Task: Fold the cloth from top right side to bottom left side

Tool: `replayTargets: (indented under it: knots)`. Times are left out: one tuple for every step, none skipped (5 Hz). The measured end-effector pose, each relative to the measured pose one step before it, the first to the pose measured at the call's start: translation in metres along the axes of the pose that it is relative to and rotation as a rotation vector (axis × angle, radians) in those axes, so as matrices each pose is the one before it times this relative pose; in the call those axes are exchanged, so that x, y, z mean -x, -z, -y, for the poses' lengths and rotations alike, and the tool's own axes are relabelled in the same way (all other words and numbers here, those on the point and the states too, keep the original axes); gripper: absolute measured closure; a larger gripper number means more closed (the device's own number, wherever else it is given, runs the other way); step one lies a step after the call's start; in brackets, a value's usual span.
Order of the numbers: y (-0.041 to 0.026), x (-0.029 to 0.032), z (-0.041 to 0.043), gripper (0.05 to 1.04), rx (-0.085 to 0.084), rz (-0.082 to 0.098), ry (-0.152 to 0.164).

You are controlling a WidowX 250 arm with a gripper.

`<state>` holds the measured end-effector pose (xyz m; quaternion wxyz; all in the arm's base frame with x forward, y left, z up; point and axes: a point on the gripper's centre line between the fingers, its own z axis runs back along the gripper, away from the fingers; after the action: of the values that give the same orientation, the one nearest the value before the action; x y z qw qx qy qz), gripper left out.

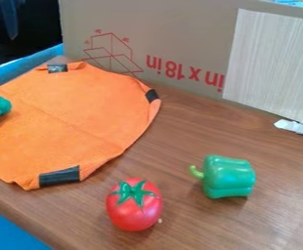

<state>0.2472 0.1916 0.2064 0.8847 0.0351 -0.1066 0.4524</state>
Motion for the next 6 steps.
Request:
replayTargets:
  knots:
    - [0.01104,0.00158,0.00040,0.082,-0.0097,-0.0322,-0.0065]
    - [0.00524,-0.00168,0.01755,0.082,0.0058,0.0332,0.0059]
    - [0.01240,-0.00215,0.01796,0.082,0.0126,0.0245,0.0089]
    - [0.01660,-0.00356,0.01819,0.082,0.0084,-0.0130,0.0031]
    - [0.01004,-0.00355,0.02482,0.082,0.0324,-0.0051,0.0185]
    - [0.01203,-0.00319,0.02050,0.082,0.0200,-0.0092,0.0075]
